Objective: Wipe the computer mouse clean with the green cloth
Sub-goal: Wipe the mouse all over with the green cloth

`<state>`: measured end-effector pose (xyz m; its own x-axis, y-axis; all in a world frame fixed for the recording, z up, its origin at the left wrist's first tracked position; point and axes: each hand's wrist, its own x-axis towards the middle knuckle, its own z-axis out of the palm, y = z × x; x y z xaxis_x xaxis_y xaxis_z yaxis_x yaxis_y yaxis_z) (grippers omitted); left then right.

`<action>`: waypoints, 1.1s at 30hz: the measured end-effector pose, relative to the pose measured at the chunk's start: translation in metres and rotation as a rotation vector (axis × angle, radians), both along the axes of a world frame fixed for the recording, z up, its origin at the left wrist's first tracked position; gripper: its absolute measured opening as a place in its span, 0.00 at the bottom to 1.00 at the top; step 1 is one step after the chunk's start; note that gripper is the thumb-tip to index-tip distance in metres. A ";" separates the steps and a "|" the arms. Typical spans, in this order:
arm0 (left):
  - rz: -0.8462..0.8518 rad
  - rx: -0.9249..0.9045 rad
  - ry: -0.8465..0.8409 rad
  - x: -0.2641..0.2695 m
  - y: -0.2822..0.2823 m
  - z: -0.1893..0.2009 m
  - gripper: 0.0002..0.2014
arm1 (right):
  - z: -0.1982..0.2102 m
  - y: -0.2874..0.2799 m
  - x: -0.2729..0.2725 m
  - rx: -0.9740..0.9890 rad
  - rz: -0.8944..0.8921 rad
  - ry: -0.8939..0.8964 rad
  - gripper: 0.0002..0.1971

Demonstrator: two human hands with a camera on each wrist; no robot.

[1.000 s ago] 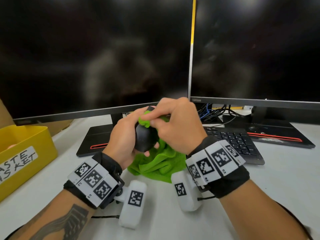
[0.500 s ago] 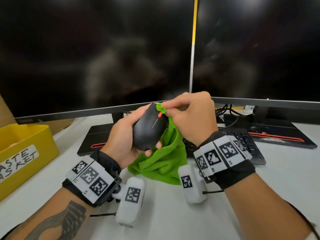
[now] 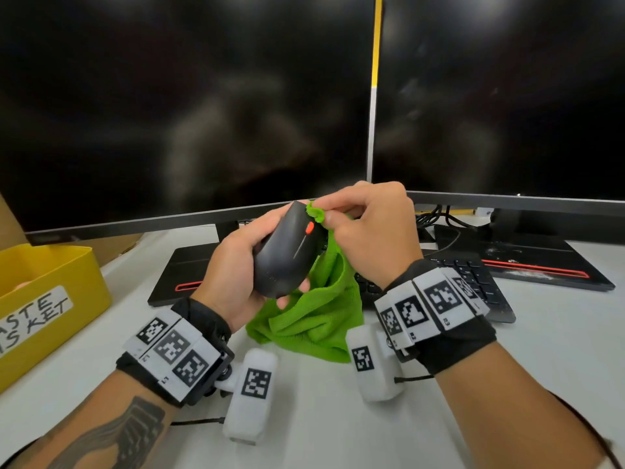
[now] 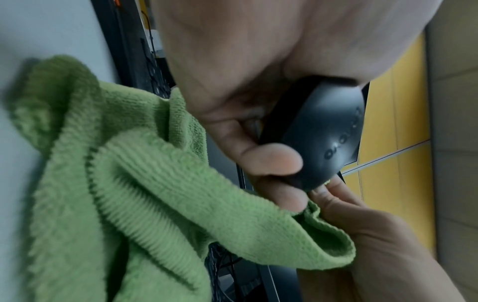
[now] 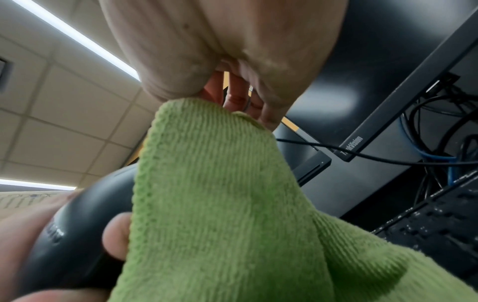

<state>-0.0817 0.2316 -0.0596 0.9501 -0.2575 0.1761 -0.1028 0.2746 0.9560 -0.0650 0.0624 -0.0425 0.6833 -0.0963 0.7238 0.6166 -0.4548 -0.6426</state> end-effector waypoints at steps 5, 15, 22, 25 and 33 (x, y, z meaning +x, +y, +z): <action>0.022 -0.006 -0.025 0.000 -0.001 -0.001 0.20 | 0.002 -0.007 0.001 0.060 -0.075 0.077 0.09; 0.099 0.172 -0.213 0.002 0.001 -0.006 0.24 | 0.009 -0.003 -0.003 -0.040 0.145 0.037 0.12; 0.155 0.047 -0.210 0.003 0.000 0.000 0.22 | 0.004 -0.010 0.004 -0.023 0.008 0.083 0.13; 0.170 0.041 -0.160 0.002 0.000 0.004 0.20 | 0.008 -0.007 -0.001 0.063 0.046 0.043 0.12; 0.180 -0.011 -0.055 0.002 -0.001 0.004 0.21 | 0.003 0.003 -0.004 0.126 0.151 -0.072 0.09</action>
<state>-0.0796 0.2310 -0.0554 0.9694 -0.0823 0.2313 -0.2035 0.2576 0.9446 -0.0693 0.0649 -0.0390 0.6436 -0.0895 0.7601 0.7183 -0.2723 -0.6402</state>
